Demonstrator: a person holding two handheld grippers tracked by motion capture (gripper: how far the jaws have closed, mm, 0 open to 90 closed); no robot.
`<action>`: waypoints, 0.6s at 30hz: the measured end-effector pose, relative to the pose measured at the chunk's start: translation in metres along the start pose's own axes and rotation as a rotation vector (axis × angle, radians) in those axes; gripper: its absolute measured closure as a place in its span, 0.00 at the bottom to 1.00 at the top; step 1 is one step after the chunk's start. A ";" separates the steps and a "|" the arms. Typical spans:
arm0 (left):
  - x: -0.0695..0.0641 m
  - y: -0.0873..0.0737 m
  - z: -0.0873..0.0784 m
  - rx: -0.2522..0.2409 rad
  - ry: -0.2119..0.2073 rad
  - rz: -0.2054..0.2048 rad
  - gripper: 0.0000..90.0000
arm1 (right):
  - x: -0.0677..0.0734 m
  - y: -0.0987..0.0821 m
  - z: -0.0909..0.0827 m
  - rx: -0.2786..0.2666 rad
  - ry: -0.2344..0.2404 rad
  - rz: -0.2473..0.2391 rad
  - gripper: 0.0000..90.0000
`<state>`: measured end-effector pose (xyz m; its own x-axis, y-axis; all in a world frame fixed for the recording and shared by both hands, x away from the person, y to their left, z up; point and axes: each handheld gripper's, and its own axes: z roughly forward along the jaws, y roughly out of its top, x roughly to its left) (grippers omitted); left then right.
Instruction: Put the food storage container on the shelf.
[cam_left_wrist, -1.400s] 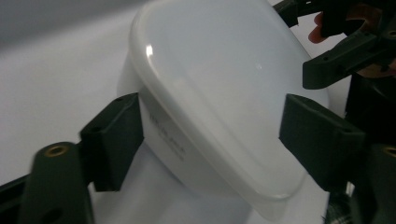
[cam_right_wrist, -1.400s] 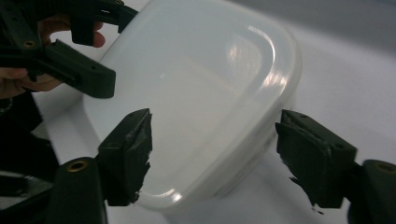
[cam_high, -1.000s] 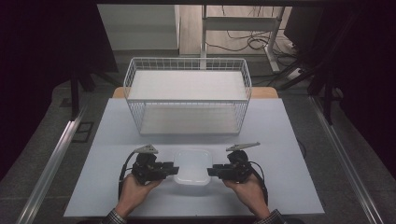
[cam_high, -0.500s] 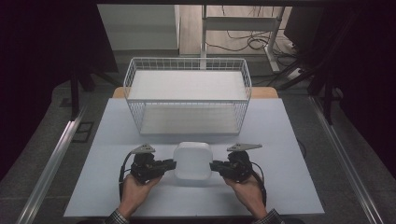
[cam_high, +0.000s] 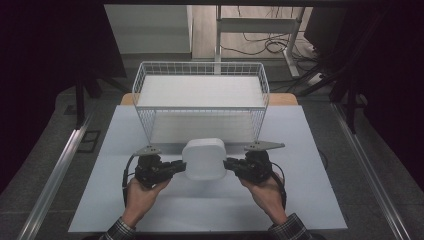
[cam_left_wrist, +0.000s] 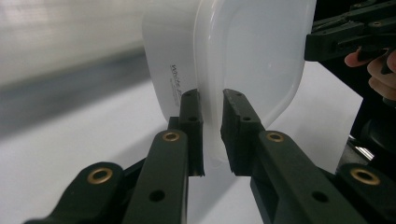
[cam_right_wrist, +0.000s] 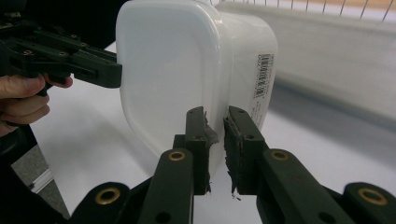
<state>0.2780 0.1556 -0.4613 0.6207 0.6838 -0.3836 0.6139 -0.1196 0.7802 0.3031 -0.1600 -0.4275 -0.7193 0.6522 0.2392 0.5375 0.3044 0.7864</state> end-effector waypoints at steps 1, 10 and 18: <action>0.000 0.004 -0.002 -0.005 0.002 0.003 0.89 | 0.001 0.005 -0.001 -0.007 -0.001 -0.007 0.88; -0.002 0.037 -0.015 -0.043 0.022 0.034 0.89 | 0.000 0.032 -0.007 -0.051 -0.003 -0.021 0.88; -0.001 0.063 -0.023 -0.079 0.020 0.038 0.89 | -0.001 0.059 -0.015 -0.094 -0.009 -0.039 0.88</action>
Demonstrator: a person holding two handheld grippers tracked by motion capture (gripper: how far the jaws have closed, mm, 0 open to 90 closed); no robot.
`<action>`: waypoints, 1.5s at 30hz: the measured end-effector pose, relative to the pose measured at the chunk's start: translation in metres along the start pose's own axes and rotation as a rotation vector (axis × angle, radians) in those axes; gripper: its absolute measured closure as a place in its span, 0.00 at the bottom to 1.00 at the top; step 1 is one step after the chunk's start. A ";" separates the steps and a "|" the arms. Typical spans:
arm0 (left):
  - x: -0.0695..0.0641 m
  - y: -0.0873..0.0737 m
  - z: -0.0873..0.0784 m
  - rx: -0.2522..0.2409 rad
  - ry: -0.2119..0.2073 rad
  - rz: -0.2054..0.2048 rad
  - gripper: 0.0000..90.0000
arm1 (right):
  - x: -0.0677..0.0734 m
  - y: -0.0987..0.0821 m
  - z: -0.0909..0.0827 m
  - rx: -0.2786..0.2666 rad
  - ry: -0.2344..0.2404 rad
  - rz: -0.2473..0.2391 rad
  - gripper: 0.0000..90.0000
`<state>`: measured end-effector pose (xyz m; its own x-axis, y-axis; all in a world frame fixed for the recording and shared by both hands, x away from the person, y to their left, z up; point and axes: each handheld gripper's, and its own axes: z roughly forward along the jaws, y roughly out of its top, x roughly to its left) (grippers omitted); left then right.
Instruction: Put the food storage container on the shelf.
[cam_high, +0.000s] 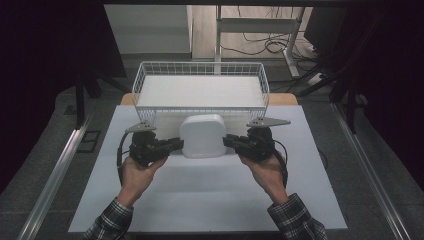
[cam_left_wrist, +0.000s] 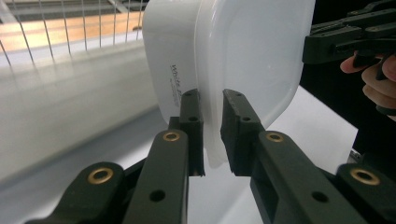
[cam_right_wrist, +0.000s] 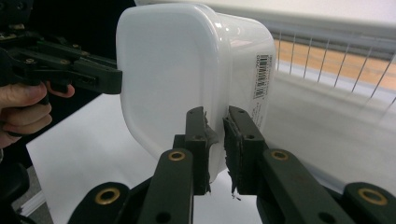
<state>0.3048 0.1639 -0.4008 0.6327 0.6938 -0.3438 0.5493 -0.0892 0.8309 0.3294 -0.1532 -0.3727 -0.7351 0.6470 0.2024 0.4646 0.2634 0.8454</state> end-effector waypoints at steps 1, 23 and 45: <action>0.000 0.003 -0.001 -0.003 -0.001 0.001 0.89 | 0.000 0.003 -0.001 -0.007 0.000 -0.002 0.88; 0.011 0.078 -0.022 -0.075 0.009 0.021 0.89 | -0.011 0.080 0.001 -0.087 0.011 0.012 0.87; 0.046 0.116 0.001 -0.080 0.000 -0.037 0.87 | -0.040 0.117 0.028 -0.037 -0.031 0.096 0.85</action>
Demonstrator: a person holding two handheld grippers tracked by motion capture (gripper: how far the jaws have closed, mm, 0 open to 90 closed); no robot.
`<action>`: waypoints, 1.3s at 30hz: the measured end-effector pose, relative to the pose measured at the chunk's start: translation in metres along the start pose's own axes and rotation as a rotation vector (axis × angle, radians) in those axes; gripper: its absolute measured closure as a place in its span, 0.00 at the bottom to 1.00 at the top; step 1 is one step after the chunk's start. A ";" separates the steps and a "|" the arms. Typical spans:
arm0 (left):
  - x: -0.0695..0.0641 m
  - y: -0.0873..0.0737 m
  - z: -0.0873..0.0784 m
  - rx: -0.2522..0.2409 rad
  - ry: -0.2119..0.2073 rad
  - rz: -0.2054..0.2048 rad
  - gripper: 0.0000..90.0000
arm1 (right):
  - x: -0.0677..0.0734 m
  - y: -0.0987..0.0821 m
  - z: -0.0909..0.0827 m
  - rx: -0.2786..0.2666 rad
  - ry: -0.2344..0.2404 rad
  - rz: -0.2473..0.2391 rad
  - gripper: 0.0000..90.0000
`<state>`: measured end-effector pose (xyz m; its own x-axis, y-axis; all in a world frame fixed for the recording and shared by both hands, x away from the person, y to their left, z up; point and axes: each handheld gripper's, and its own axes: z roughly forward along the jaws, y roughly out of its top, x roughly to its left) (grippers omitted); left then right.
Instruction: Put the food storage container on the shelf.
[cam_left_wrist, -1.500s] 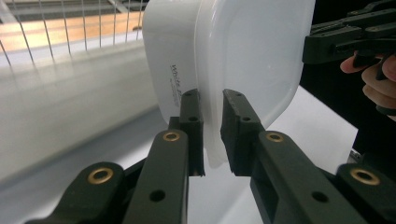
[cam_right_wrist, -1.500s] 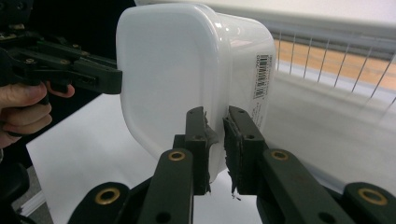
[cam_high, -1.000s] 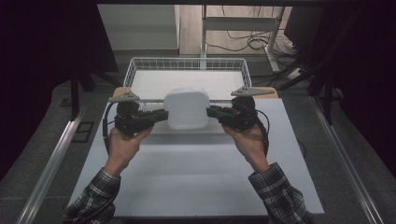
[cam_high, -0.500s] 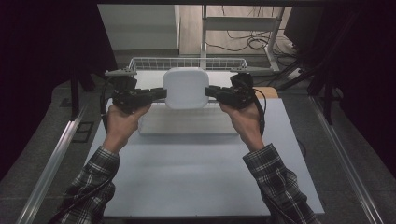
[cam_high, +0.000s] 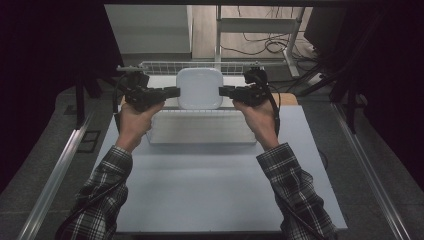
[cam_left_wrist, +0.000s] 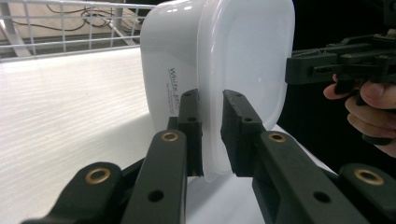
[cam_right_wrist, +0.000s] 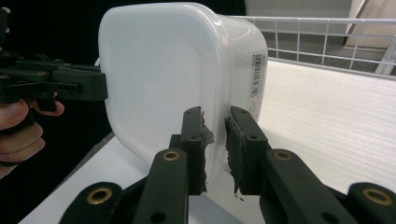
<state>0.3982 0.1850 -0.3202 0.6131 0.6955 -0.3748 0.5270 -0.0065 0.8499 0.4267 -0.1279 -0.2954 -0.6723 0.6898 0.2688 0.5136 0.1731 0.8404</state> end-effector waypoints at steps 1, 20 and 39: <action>0.000 0.000 0.000 0.000 0.000 0.000 0.87 | 0.000 0.000 0.000 0.000 0.000 0.000 0.85; 0.011 0.006 0.017 0.007 0.016 -0.039 0.77 | -0.012 0.009 0.019 0.027 -0.008 0.036 0.75; 0.022 0.019 0.028 0.032 0.088 -0.040 0.48 | -0.015 0.021 0.033 0.042 -0.080 0.022 0.63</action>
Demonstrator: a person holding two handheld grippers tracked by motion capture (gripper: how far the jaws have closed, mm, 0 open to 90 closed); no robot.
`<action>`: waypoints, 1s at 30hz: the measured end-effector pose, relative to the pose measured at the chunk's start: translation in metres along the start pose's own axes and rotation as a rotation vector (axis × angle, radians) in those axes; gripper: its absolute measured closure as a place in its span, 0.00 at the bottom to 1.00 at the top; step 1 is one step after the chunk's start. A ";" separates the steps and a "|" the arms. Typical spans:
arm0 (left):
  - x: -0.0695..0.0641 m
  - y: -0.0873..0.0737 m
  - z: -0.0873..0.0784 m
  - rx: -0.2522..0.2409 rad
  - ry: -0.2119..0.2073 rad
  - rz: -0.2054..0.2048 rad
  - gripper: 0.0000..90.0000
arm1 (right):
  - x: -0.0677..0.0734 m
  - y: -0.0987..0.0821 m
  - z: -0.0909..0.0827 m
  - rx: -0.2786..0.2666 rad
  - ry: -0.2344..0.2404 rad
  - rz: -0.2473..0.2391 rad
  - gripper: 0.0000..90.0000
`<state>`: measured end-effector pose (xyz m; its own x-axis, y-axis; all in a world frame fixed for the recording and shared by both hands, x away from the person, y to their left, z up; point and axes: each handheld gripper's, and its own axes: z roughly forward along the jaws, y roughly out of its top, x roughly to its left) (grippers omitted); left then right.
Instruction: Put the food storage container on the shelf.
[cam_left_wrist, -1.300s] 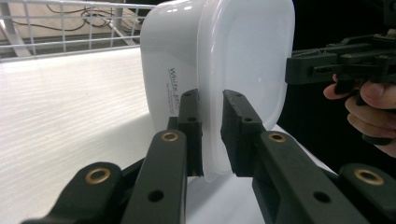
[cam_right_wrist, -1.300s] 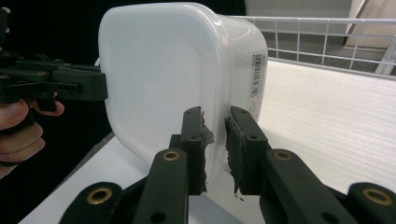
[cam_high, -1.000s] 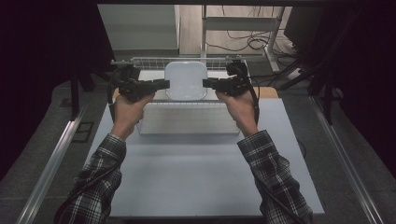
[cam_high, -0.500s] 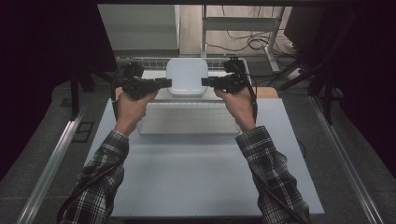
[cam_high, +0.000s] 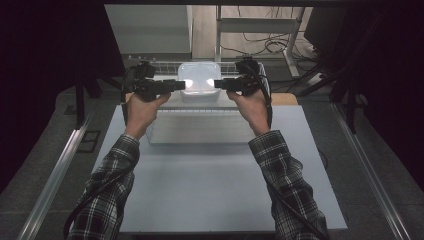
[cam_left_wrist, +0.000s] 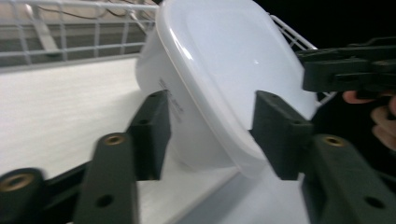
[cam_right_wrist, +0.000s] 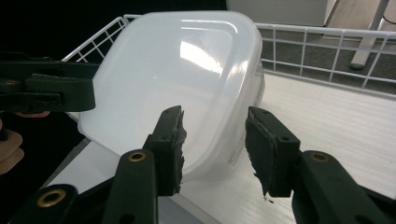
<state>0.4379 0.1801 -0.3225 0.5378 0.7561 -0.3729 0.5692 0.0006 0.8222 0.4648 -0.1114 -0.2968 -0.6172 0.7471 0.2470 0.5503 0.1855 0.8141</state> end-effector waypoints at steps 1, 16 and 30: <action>0.002 0.002 0.002 -0.008 0.012 0.005 0.46 | 0.000 0.001 0.001 -0.005 -0.006 0.004 0.63; -0.006 0.007 0.010 -0.081 0.124 0.076 0.23 | -0.001 0.003 0.006 -0.048 -0.062 -0.017 0.45; -0.010 -0.003 -0.002 0.013 -0.048 0.219 0.10 | 0.007 -0.006 0.002 -0.041 0.009 -0.135 0.11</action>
<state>0.4291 0.1738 -0.3201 0.6778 0.7057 -0.2064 0.4433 -0.1684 0.8804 0.4582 -0.1061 -0.3015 -0.6891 0.7114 0.1381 0.4384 0.2575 0.8611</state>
